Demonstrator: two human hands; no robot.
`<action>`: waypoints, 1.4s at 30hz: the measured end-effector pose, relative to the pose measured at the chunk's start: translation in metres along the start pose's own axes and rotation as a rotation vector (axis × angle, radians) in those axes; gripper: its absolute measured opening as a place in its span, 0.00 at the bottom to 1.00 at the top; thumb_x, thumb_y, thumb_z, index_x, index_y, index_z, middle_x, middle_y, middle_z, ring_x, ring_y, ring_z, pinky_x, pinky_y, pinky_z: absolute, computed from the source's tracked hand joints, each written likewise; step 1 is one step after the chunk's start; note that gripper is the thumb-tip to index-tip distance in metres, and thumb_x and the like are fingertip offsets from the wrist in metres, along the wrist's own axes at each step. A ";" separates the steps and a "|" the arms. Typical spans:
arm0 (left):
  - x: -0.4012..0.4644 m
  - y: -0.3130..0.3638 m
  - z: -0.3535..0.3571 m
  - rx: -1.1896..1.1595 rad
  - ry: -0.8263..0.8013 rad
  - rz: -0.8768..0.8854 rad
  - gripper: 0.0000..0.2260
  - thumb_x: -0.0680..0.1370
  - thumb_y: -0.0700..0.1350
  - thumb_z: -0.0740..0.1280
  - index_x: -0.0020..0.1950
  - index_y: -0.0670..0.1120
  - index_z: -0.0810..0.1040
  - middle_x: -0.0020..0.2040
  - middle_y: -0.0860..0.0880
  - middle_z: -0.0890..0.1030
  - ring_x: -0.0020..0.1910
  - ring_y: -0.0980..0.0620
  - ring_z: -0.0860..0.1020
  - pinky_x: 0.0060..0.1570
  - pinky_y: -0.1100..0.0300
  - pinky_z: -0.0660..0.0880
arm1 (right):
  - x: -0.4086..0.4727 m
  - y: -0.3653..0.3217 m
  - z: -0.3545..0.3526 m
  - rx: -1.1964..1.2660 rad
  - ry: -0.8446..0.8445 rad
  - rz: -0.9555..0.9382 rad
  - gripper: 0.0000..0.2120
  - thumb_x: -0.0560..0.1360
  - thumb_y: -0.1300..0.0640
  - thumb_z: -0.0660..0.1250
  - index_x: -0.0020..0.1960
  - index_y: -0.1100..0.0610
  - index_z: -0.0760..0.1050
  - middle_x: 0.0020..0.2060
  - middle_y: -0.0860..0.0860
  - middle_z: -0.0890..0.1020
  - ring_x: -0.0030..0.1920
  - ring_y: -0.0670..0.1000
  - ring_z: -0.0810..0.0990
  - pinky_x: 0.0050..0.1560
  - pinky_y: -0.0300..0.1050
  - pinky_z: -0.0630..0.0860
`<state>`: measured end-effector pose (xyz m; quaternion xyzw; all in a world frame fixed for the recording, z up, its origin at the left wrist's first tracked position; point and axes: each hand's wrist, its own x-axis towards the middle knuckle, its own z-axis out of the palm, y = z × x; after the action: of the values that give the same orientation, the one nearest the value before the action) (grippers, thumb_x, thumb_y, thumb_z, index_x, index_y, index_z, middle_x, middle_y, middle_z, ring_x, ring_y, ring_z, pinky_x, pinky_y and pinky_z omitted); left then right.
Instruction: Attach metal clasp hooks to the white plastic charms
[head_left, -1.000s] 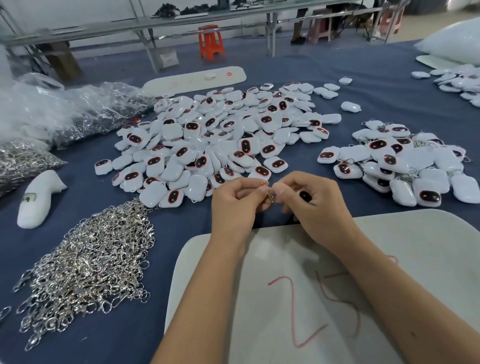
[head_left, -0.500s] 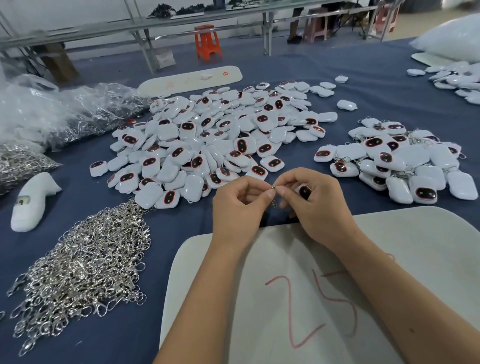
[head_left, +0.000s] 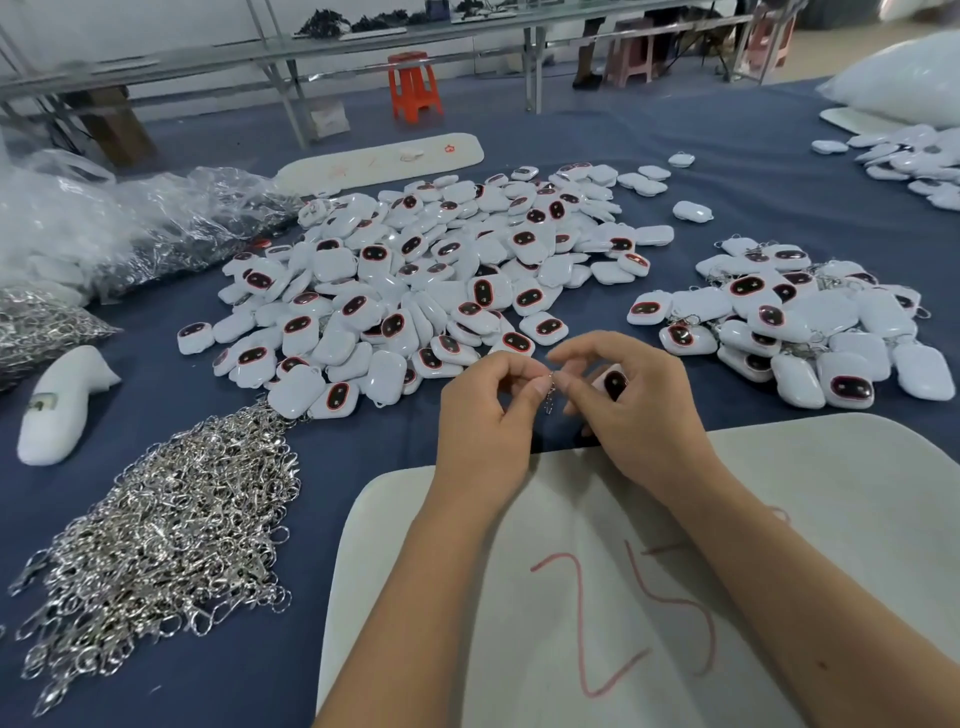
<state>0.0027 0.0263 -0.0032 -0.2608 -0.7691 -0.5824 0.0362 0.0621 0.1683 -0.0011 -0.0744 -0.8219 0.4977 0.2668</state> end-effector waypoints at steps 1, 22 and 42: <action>-0.001 0.000 0.001 0.015 -0.005 0.009 0.06 0.78 0.35 0.70 0.45 0.45 0.83 0.42 0.54 0.84 0.45 0.57 0.80 0.48 0.70 0.72 | -0.001 -0.001 0.000 -0.028 0.010 -0.029 0.09 0.76 0.64 0.74 0.49 0.51 0.85 0.40 0.46 0.84 0.37 0.49 0.84 0.43 0.50 0.80; -0.002 0.006 -0.006 -0.166 -0.052 -0.020 0.06 0.79 0.37 0.70 0.44 0.45 0.83 0.41 0.51 0.84 0.42 0.52 0.80 0.47 0.44 0.80 | 0.002 -0.002 -0.009 0.226 -0.141 0.131 0.05 0.81 0.63 0.71 0.49 0.55 0.83 0.34 0.54 0.84 0.34 0.48 0.80 0.38 0.48 0.84; 0.000 -0.003 0.006 0.054 0.049 0.149 0.05 0.81 0.41 0.65 0.47 0.44 0.79 0.41 0.55 0.80 0.40 0.54 0.78 0.43 0.65 0.73 | 0.001 -0.006 -0.008 0.255 -0.165 0.114 0.06 0.82 0.64 0.69 0.47 0.58 0.81 0.33 0.58 0.83 0.33 0.47 0.77 0.36 0.42 0.80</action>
<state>0.0030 0.0314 -0.0081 -0.3021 -0.7617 -0.5634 0.1053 0.0663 0.1720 0.0073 -0.0451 -0.7656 0.6169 0.1770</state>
